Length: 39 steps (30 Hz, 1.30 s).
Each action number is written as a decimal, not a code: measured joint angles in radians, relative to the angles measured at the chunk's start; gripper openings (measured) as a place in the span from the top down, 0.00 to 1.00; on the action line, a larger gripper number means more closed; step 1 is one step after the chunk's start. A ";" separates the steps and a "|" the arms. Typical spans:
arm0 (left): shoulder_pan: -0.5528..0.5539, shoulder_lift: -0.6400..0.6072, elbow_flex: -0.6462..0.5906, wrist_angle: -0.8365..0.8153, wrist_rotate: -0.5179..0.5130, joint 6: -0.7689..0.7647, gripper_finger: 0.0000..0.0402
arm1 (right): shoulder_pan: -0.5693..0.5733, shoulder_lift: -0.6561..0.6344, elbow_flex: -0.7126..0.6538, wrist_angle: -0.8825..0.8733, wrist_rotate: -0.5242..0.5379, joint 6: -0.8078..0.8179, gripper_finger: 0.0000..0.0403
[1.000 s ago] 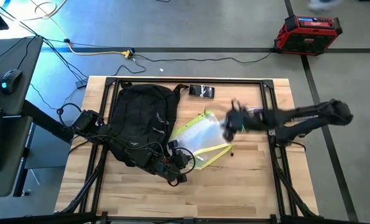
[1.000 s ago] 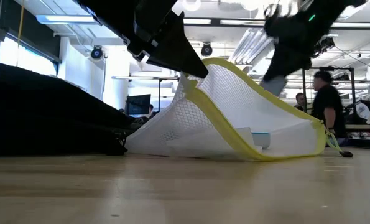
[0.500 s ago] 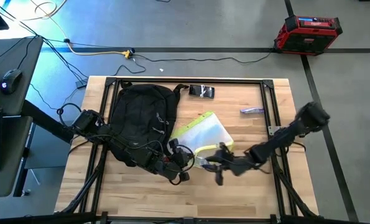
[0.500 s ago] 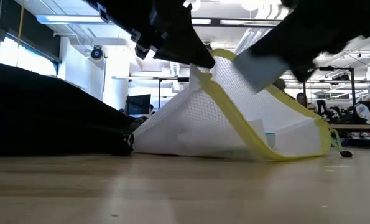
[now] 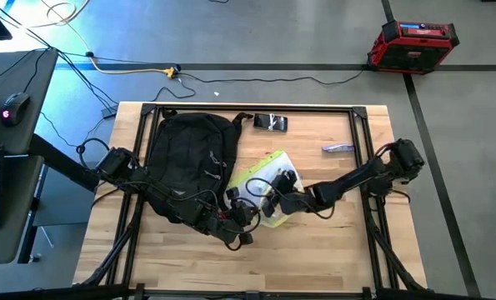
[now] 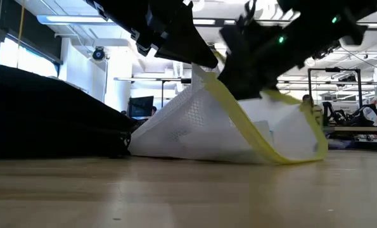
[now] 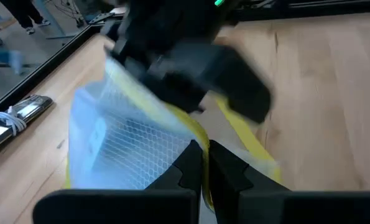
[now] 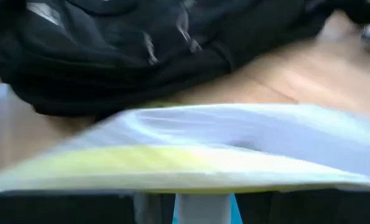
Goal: Unpack backpack
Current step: Put the blue coffee pack into the transparent zip bag
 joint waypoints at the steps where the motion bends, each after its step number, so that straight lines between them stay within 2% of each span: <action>1: 0.000 0.000 0.000 -0.002 0.002 0.000 1.00 | -0.010 0.008 0.000 0.000 -0.022 0.014 0.74; 5: 0.000 0.000 0.000 -0.004 0.005 0.000 1.00 | -0.031 0.030 0.002 0.012 -0.101 0.036 0.69; 8: -0.001 0.000 0.000 -0.004 0.009 -0.001 1.00 | -0.034 0.034 0.001 0.014 -0.119 0.020 0.66; 11: -0.001 0.000 0.000 -0.005 0.011 0.000 1.00 | -0.035 0.035 0.000 0.035 -0.133 -0.014 0.61; 15: -0.002 0.000 0.000 -0.005 0.016 0.000 1.00 | -0.035 0.034 0.000 0.065 -0.207 -0.094 0.56; 24: -0.005 0.000 0.000 -0.012 0.012 -0.001 1.00 | -0.033 -0.036 0.000 0.040 -0.224 -0.165 0.52; 30: -0.005 0.000 0.000 -0.021 0.013 -0.002 1.00 | 0.004 -0.147 0.000 -0.091 -0.217 -0.212 0.52; 33: -0.006 0.000 0.000 -0.023 0.014 -0.002 1.00 | 0.043 -0.200 0.000 -0.210 -0.242 -0.225 0.52; 39: -0.006 0.000 0.000 -0.023 0.016 -0.002 1.00 | 0.123 -0.210 0.000 -0.392 -0.272 -0.083 0.52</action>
